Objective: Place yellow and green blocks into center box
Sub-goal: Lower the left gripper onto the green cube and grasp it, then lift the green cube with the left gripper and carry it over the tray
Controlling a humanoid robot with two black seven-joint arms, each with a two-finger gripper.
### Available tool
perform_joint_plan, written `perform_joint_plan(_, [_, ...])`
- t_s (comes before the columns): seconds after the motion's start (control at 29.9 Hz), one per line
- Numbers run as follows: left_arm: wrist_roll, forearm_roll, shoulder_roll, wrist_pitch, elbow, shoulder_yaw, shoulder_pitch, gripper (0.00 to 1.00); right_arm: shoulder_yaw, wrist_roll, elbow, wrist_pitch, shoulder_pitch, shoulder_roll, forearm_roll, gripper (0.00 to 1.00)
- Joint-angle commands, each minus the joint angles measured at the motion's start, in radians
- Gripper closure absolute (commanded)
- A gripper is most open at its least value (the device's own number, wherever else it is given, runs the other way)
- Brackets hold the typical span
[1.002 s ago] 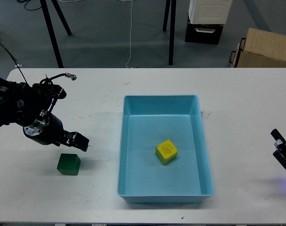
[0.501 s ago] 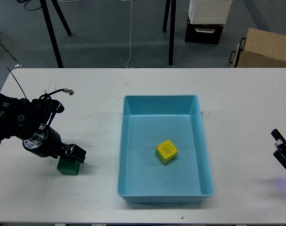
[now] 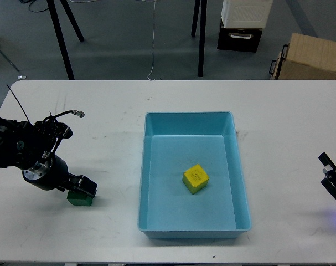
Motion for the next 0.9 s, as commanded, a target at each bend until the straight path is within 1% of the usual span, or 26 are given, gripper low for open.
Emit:
perform_joint_plan(0.0, [-0.002, 0.036, 0.001, 0.000, -0.011, -0.002, 0.000, 0.27, 0.001, 0.000, 0.000, 0.000, -0.001, 0.000, 0.000, 0.01])
perform_joint_plan(0.03, [0.003, 0.050, 0.001, 0.000, -0.013, 0.000, 0.000, 0.35, 0.001, 0.000, 0.000, 0.000, -0.001, 0.000, 0.000, 0.01])
perform_joint_plan(0.17, [0.009, 0.112, 0.007, 0.000, -0.015, 0.002, 0.000, 0.87, 0.001, 0.000, 0.000, 0.000, -0.002, -0.002, 0.000, 0.01])
perform_joint_plan(0.2, [0.015, 0.112, 0.008, 0.000, -0.011, 0.000, 0.006, 0.94, 0.001, 0.000, 0.000, 0.000, -0.004, -0.002, 0.000, 0.01])
perform_joint_plan(0.23, [0.015, 0.113, 0.010, 0.000, -0.018, 0.000, 0.009, 0.94, 0.001, 0.000, 0.000, 0.000, -0.004, -0.002, 0.000, 0.01])
perform_joint_plan(0.3, [0.015, 0.113, 0.017, 0.000, -0.033, 0.000, 0.006, 1.00, 0.001, 0.000, 0.000, 0.000, -0.005, 0.000, 0.000, 0.01])
perform_joint_plan(0.43, [0.014, 0.113, 0.060, 0.000, -0.042, -0.005, -0.014, 1.00, 0.001, 0.000, 0.000, 0.000, -0.005, 0.000, 0.000, 0.01])
perform_joint_plan(0.57, [0.009, 0.112, 0.057, 0.000, -0.042, -0.005, -0.090, 1.00, 0.001, 0.000, 0.000, 0.000, -0.005, 0.000, 0.000, 0.01])
perform_joint_plan(0.67, [0.000, 0.112, 0.044, 0.000, -0.036, -0.006, -0.184, 1.00, 0.000, 0.000, 0.000, 0.000, -0.005, 0.000, 0.000, 0.01])
perform_joint_plan(0.73, [-0.003, 0.109, -0.013, 0.000, -0.025, -0.005, -0.253, 1.00, 0.000, 0.002, -0.002, 0.000, -0.005, 0.002, 0.000, 0.01])
perform_joint_plan(0.8, [-0.006, 0.105, -0.109, 0.000, 0.016, -0.002, -0.314, 1.00, 0.000, 0.000, -0.003, 0.000, -0.005, 0.003, 0.000, 0.01])
perform_joint_plan(0.87, [-0.026, 0.104, -0.201, 0.000, 0.068, 0.002, -0.359, 1.00, -0.002, 0.000, -0.003, 0.000, -0.005, 0.003, -0.002, 0.01])
